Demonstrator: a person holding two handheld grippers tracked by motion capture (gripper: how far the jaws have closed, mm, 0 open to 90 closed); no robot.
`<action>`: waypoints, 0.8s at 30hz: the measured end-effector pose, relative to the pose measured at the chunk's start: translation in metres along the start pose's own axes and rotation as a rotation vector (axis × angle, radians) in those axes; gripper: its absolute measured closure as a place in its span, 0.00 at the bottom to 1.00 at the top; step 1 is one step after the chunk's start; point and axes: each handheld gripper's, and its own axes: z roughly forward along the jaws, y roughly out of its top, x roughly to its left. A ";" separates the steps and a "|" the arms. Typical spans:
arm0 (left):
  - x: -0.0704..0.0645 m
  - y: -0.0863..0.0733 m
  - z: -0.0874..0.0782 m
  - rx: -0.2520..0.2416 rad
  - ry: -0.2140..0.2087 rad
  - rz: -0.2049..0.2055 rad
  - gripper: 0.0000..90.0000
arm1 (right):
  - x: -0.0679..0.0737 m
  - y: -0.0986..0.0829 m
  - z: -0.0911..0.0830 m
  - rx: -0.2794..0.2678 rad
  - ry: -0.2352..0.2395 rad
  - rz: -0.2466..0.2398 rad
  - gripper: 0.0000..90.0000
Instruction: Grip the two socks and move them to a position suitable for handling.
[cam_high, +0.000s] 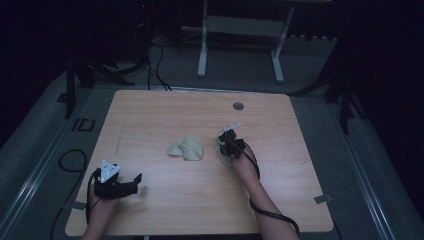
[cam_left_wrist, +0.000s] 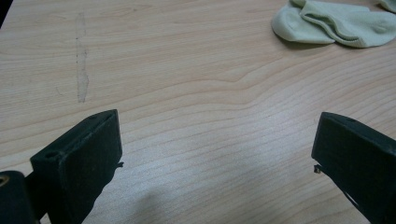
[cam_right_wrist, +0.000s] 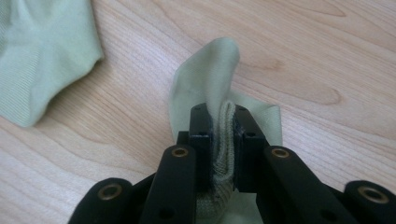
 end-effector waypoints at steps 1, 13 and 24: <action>0.000 0.000 0.000 -0.001 0.000 -0.001 0.02 | 0.000 0.000 -0.002 -0.001 0.000 -0.001 0.90; -0.001 0.001 -0.001 -0.004 0.002 0.001 0.02 | 0.013 0.008 -0.055 -0.088 0.044 -0.063 0.91; -0.003 0.001 -0.002 -0.010 -0.004 -0.002 0.02 | 0.039 -0.004 -0.102 -0.175 0.090 -0.141 0.91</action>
